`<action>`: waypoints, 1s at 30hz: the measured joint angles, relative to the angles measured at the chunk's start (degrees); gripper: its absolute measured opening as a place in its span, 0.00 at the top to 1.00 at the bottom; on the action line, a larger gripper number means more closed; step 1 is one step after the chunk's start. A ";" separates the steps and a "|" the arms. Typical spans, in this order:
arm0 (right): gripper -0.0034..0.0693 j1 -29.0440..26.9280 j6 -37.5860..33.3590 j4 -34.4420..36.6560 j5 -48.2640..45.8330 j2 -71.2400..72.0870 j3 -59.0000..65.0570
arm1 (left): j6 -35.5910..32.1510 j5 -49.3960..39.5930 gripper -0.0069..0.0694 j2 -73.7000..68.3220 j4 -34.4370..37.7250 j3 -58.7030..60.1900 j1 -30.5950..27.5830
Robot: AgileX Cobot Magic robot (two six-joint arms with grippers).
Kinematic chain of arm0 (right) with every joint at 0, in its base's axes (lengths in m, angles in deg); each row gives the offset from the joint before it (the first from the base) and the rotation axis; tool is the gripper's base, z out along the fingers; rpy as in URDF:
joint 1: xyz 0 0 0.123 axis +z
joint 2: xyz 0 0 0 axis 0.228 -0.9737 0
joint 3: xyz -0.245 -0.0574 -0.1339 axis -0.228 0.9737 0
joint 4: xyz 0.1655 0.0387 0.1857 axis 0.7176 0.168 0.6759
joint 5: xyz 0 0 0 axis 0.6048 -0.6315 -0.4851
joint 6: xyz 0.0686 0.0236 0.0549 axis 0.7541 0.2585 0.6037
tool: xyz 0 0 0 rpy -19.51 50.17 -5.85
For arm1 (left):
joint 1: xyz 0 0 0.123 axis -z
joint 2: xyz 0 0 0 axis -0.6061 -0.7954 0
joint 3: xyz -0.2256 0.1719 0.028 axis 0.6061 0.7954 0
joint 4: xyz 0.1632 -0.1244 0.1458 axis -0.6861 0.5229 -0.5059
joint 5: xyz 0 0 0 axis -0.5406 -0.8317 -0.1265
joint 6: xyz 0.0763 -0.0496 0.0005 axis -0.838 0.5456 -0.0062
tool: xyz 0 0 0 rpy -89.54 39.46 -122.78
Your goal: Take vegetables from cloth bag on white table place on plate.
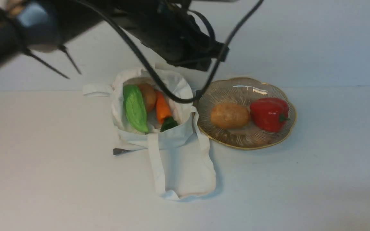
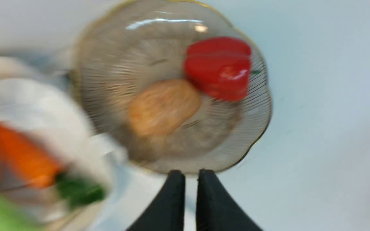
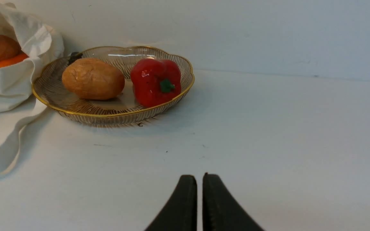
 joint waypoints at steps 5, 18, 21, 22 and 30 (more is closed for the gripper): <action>0.92 0.00 0.00 0.00 0.00 0.00 0.00 | 0.42 -12.70 0.92 11.58 -11.53 0.07 -0.33; 0.92 0.00 0.00 0.00 0.00 0.00 0.00 | -1.94 9.12 0.92 44.70 0.59 43.86 -0.33; 0.92 0.00 0.00 0.00 0.00 0.00 0.00 | -1.89 22.00 0.92 49.96 4.83 57.50 -0.33; 0.92 0.00 0.00 0.00 0.00 0.00 0.00 | -1.77 25.79 0.92 51.63 5.78 61.26 -0.33; 0.92 0.00 0.00 0.00 0.00 0.00 0.00 | -1.61 48.63 0.92 57.18 10.02 83.86 -0.33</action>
